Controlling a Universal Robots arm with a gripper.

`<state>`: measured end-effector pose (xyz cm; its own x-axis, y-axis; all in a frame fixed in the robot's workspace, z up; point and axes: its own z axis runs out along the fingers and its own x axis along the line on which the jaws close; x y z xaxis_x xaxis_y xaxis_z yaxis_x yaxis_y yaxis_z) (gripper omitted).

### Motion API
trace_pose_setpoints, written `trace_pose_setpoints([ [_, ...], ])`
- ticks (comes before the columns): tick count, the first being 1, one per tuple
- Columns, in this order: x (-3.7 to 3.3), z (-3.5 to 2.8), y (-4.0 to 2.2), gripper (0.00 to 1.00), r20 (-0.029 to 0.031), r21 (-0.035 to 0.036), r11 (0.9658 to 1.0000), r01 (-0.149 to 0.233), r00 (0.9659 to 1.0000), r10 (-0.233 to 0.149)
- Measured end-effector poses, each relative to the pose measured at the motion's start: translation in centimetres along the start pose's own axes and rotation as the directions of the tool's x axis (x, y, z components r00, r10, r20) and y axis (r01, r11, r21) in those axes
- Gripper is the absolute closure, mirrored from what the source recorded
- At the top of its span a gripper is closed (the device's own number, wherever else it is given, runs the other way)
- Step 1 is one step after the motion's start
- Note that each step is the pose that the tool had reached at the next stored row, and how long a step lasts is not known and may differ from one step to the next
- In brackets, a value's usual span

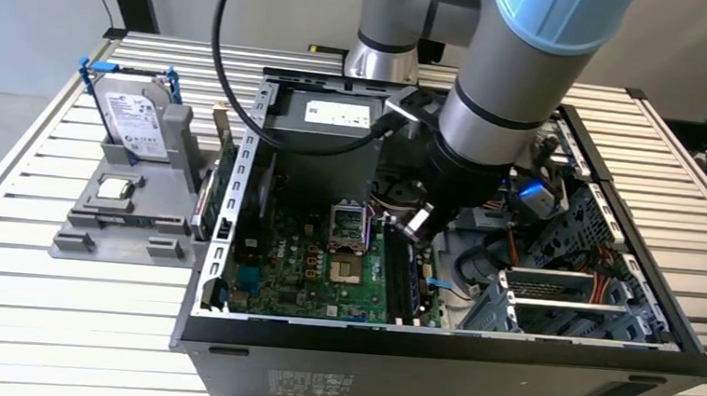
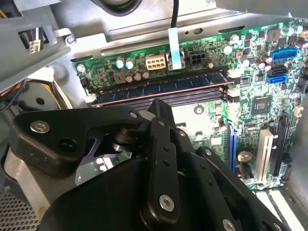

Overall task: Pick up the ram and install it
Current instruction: 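Press down the ram until it locks into place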

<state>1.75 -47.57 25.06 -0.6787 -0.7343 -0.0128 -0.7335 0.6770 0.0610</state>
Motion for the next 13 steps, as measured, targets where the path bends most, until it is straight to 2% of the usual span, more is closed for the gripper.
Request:
trace_pose_setpoints([
  [4,-0.10,-0.01,-0.07,1.00,-0.0045,-0.0099,0.9995,0.030,0.9996,-0.030],
  [8,-0.12,-0.01,-0.09,1.00,-0.0057,-0.0117,0.9971,0.075,0.9972,-0.075],
  [9,-0.12,-0.01,-0.10,1.00,-0.0053,-0.0112,0.9961,0.088,0.9961,-0.088],
  [11,-0.13,0.00,-0.10,1.00,-0.0017,-0.0058,0.9936,0.113,0.9936,-0.113],
  [13,-0.13,0.00,-0.10,1.00,0.0057,0.0055,0.9906,0.137,0.9906,-0.137],
])
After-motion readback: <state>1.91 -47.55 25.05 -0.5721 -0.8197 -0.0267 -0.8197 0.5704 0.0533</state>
